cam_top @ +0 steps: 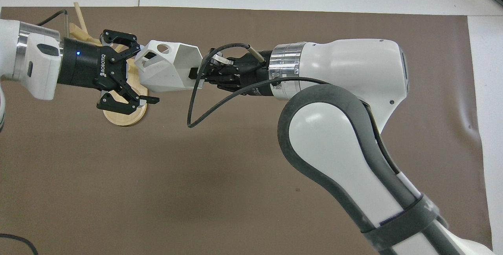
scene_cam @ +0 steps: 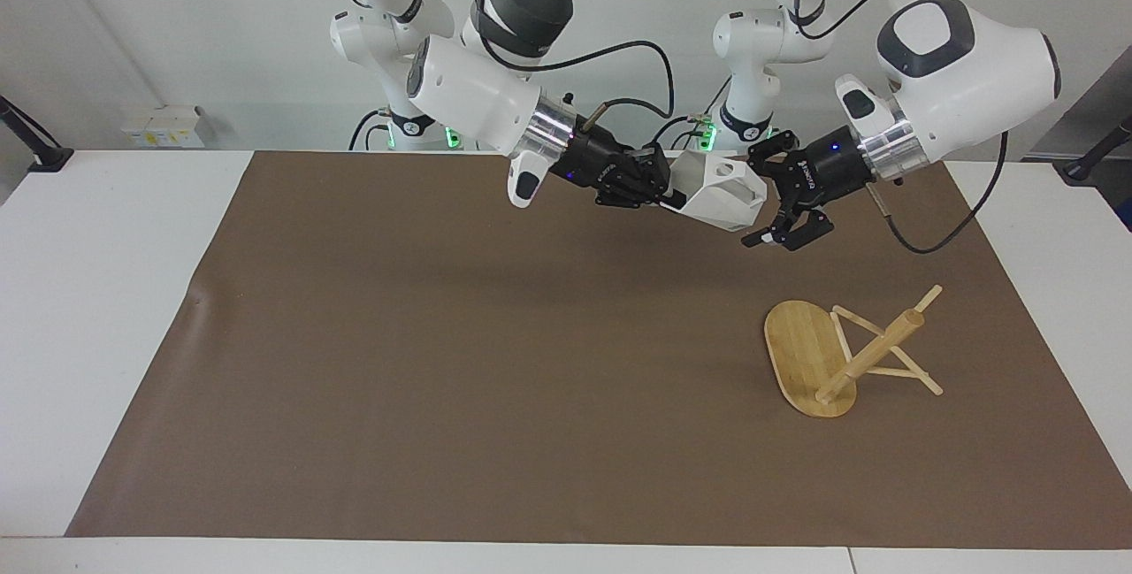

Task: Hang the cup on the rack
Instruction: 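Close the left gripper on the white cup beside the right gripper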

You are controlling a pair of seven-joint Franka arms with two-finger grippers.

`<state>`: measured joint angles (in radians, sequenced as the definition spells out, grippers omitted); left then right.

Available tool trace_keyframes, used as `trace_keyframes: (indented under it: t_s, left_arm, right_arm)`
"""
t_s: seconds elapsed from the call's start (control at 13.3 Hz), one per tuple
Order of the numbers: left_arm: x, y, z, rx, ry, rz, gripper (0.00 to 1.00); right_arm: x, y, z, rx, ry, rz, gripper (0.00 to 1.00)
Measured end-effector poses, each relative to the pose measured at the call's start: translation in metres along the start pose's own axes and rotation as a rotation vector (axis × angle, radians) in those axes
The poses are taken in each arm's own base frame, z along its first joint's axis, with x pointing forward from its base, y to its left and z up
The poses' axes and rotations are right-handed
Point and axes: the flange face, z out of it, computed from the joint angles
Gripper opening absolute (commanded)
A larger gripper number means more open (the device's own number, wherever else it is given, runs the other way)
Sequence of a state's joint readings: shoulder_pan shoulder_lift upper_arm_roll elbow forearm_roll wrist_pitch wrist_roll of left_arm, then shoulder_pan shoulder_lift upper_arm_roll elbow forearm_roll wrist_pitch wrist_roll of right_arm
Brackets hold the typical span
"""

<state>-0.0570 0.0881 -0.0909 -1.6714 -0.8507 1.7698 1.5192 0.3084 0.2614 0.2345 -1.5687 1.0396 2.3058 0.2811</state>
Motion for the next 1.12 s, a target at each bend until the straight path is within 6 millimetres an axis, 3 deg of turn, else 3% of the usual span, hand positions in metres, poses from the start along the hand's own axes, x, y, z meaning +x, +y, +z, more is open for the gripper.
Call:
trace_keyframes:
  t_s: [0.3,0.38,0.45,0.53,0.6,1.12]
  left_arm:
    - [0.0011,0.0002,0.0004,-0.001,0.009,-0.001,1.0]
    - [0.0012,0.0002,0.0005,-0.001,0.01,-0.001,0.74]
    - [0.0015,0.0003,0.0008,-0.001,0.01,-0.001,0.34]
    - [0.0021,0.0004,0.001,-0.001,0.013,-0.001,0.05]
    - [0.0028,0.001,0.0019,-0.006,0.018,-0.001,0.0]
    - [0.0029,0.0015,0.0034,-0.007,0.021,-0.005,0.0]
  right_arm:
    - [0.0,0.0,0.0,0.0,0.0,0.0,0.0]
    - [0.0,0.0,0.0,0.0,0.0,0.0,0.0]
    - [0.0,0.0,0.0,0.0,0.0,0.0,0.0]
    - [0.0,0.0,0.0,0.0,0.0,0.0,0.0]
    - [0.0004,-0.0003,-0.0004,0.001,0.002,0.0,0.0]
    - [0.0011,0.0,-0.0012,0.0,0.003,-0.002,0.0]
